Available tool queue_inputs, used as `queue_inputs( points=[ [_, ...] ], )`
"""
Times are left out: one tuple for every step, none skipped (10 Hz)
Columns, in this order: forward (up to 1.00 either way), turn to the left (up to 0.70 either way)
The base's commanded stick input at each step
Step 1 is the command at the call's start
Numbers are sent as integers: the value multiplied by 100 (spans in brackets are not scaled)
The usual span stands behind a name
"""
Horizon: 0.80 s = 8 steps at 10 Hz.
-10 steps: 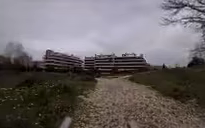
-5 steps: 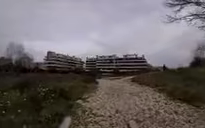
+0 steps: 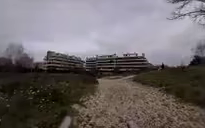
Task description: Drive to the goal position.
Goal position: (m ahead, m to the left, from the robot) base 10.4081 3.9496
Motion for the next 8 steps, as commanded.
queue_inputs(
  points=[
    [50,0],
    [50,0],
    [50,0],
    [50,0],
    [50,0],
    [50,0],
    [50,0],
    [50,0]
  ],
)
